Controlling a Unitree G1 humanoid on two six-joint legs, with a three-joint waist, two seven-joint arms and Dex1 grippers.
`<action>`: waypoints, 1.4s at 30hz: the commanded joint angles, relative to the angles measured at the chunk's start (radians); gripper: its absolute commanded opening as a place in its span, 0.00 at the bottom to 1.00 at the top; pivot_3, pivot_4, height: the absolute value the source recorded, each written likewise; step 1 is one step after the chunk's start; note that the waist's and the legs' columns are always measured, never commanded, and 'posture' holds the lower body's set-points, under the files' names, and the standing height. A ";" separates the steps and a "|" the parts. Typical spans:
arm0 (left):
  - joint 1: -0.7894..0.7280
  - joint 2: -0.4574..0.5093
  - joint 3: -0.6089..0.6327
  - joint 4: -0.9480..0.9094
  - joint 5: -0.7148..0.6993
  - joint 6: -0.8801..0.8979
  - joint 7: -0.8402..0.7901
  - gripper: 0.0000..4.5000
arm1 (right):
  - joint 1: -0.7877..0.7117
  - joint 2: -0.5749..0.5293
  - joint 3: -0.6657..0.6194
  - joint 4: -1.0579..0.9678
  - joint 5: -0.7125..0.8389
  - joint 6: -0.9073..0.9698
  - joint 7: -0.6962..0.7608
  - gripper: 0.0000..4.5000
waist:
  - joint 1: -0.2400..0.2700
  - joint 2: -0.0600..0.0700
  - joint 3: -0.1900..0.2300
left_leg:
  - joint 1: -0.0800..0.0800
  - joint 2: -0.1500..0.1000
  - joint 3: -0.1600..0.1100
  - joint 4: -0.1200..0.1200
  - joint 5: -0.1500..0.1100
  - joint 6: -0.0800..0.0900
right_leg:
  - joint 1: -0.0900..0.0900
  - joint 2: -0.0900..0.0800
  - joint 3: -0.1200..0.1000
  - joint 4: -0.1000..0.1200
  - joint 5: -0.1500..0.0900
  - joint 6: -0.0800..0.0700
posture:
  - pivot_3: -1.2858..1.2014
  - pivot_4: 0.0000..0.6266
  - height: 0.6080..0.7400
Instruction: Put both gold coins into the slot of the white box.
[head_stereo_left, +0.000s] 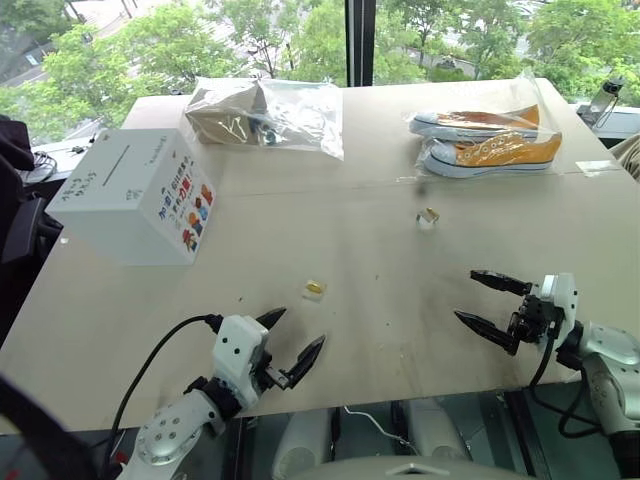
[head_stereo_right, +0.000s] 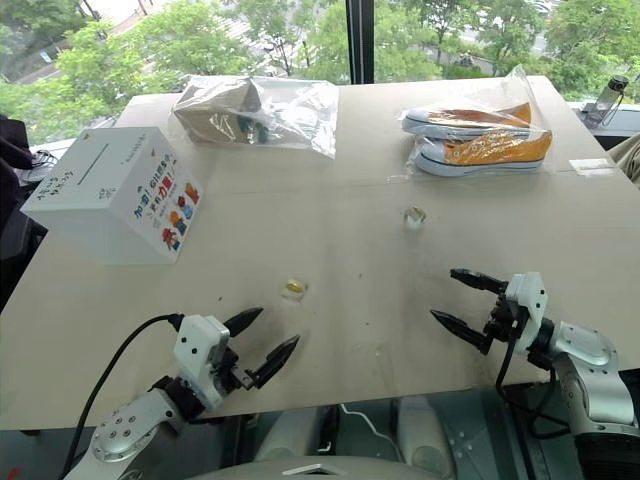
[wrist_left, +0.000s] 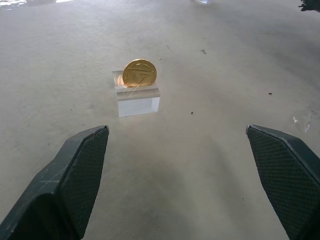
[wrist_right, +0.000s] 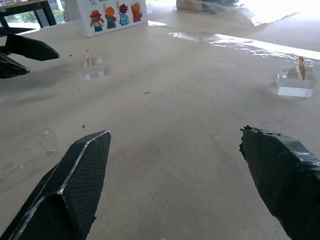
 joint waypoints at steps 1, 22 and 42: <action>0.008 0.010 0.044 -0.039 -0.026 -0.005 -0.014 1.00 | -0.013 0.001 0.006 -0.023 -0.004 -0.037 0.005 0.99 | 0.000 0.000 0.000 | 0.000 0.000 0.000 0.000 0.000 0.000 | 0.000 0.000 0.000 0.000 0.000 0.000 | 0.52 0.24 1.00; -0.035 0.005 0.142 0.023 -0.070 -0.007 -0.083 1.00 | -0.044 0.012 0.033 -0.013 -0.036 -0.009 -0.080 0.99 | -0.001 0.000 0.000 | 0.000 0.000 -0.001 0.000 0.000 0.000 | 0.000 0.000 -0.001 0.000 0.000 0.000 | 0.52 0.24 1.00; -0.315 0.165 0.217 -0.171 -0.322 0.217 -0.090 1.00 | -0.663 0.194 0.177 0.419 -0.344 0.167 -0.569 0.75 | -0.003 -0.003 -0.001 | -0.003 -0.001 -0.002 0.000 0.000 0.000 | -0.002 -0.001 -0.002 0.000 0.005 -0.001 | 0.52 0.24 1.00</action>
